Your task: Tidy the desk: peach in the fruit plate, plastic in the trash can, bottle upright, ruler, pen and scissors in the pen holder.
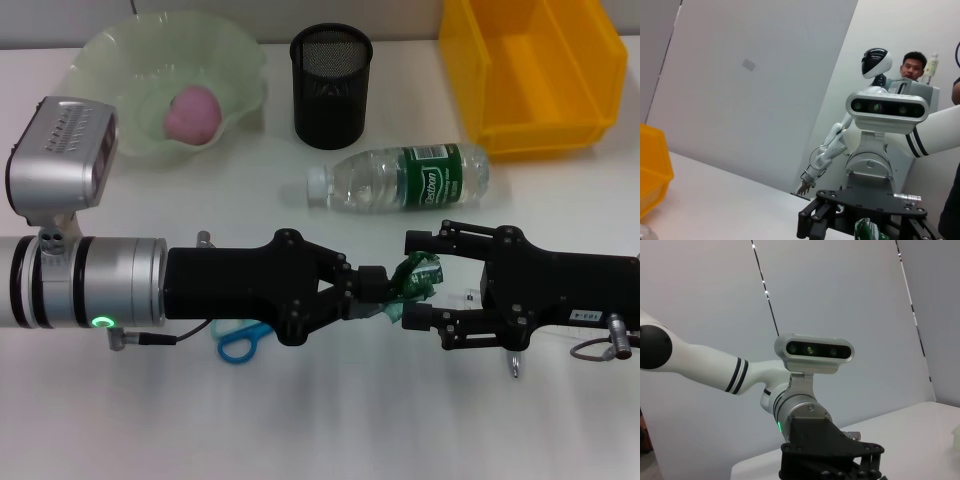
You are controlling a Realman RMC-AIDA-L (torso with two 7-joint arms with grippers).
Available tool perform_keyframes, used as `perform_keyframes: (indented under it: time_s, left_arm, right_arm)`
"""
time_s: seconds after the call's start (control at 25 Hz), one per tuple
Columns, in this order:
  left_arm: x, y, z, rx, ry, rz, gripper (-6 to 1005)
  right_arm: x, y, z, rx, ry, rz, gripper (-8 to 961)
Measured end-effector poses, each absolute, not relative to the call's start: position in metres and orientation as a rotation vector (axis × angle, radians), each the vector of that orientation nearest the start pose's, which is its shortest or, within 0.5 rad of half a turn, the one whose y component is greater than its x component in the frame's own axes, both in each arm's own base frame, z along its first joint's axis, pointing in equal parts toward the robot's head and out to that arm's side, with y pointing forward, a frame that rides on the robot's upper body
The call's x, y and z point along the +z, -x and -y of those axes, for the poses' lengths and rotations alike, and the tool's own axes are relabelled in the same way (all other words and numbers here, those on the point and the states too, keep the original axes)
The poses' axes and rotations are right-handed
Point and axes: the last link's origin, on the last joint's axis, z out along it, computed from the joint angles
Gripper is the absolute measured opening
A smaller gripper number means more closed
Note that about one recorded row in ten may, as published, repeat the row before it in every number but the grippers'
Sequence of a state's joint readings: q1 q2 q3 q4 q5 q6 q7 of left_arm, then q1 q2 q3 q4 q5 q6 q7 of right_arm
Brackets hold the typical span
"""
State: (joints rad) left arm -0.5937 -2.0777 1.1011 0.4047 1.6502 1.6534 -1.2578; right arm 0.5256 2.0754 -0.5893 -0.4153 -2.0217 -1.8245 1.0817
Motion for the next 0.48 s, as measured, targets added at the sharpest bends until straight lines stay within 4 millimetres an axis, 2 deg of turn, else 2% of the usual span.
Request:
perform_keyframes:
  time_s: [0.36, 0.48]
  left_arm:
    - [-0.0582, 0.2111, -0.2952, -1.025, 3.019, 0.523, 22]
    - [-0.0582, 0.2107, -0.2954, -1.025, 3.020, 0.521, 22]
  right_arm:
    - [-0.0223, -0.2521, -0.2751, 1.097, 2.853, -0.414, 827]
    - [-0.0242, -0.2510, -0.2752, 1.103, 2.856, -0.418, 781]
